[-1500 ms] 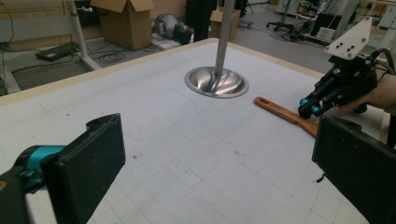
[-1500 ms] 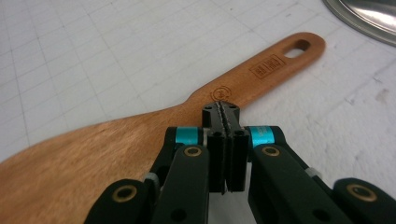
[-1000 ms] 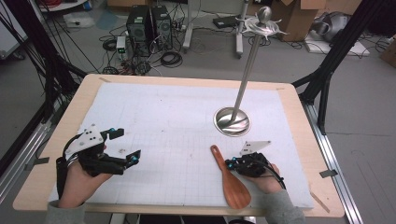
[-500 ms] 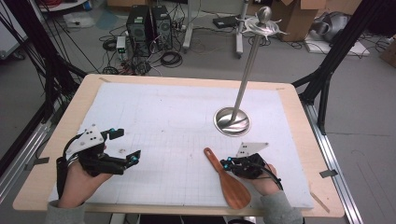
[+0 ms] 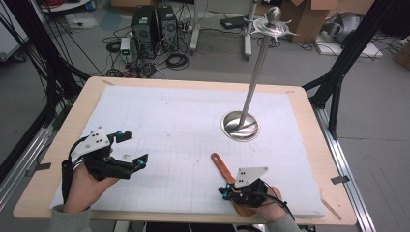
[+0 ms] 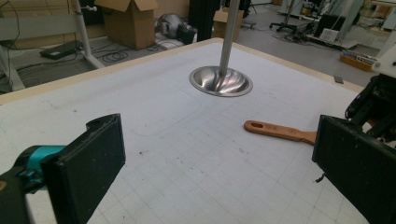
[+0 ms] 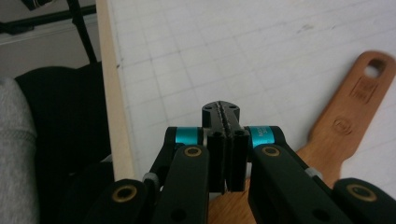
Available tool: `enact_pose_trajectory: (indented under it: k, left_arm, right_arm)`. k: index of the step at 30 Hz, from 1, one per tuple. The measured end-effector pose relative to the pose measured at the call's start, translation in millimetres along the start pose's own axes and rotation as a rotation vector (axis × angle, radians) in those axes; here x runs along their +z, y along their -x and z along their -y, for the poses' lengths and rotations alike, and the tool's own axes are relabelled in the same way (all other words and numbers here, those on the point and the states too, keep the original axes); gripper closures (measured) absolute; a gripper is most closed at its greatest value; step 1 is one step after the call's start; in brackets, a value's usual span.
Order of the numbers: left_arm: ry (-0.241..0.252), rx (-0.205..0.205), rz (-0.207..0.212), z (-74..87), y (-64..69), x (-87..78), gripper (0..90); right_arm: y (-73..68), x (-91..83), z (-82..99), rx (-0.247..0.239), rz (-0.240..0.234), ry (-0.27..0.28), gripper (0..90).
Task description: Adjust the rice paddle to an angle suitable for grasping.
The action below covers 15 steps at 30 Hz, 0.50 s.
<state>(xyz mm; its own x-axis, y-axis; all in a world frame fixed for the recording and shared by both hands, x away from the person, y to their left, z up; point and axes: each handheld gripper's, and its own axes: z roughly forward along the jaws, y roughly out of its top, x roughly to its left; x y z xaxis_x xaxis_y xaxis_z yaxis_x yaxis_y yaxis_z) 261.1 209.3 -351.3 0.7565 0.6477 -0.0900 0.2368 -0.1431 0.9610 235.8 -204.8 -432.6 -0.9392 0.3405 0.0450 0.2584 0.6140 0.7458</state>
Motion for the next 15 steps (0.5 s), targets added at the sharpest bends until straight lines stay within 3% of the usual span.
enact_pose_trajectory:
  k: [11, 15]
  left_arm:
    - [-0.013, 0.007, 0.020, -1.4, 3.1, 10.9, 3.0]
    - [-0.016, 0.009, 0.024, -1.7, 2.8, 13.0, 3.0]
  right_arm:
    - [-5.5, -1.0, 11.7, 0.012, -0.006, -0.056, 89.8]
    - [-1.9, -4.9, 14.0, 0.020, 0.024, -0.061, 89.9]
